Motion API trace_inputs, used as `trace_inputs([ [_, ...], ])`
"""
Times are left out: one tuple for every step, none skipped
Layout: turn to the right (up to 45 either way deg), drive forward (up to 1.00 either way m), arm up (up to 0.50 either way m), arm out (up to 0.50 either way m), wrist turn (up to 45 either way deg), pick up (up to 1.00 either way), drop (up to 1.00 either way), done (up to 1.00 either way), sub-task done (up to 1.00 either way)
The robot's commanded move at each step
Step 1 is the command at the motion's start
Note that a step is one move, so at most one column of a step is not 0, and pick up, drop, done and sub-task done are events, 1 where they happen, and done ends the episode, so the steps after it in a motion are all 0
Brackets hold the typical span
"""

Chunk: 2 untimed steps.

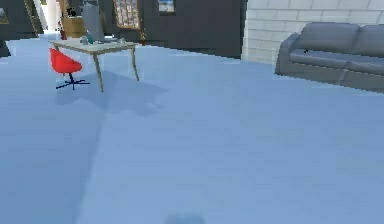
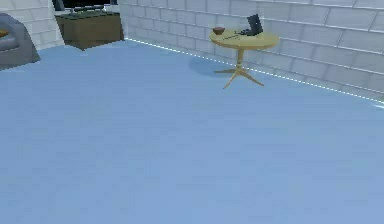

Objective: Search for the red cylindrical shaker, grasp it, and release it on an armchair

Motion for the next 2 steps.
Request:
trace_inputs([
  [0.0, 0.3, 0.0, 0.0, 0.0, 0.0, 0.0, 0.0, 0.0],
  [-45.0, 0.0, 0.0, 0.0, 0.0, 0.0, 0.0, 0.0, 0.0],
])
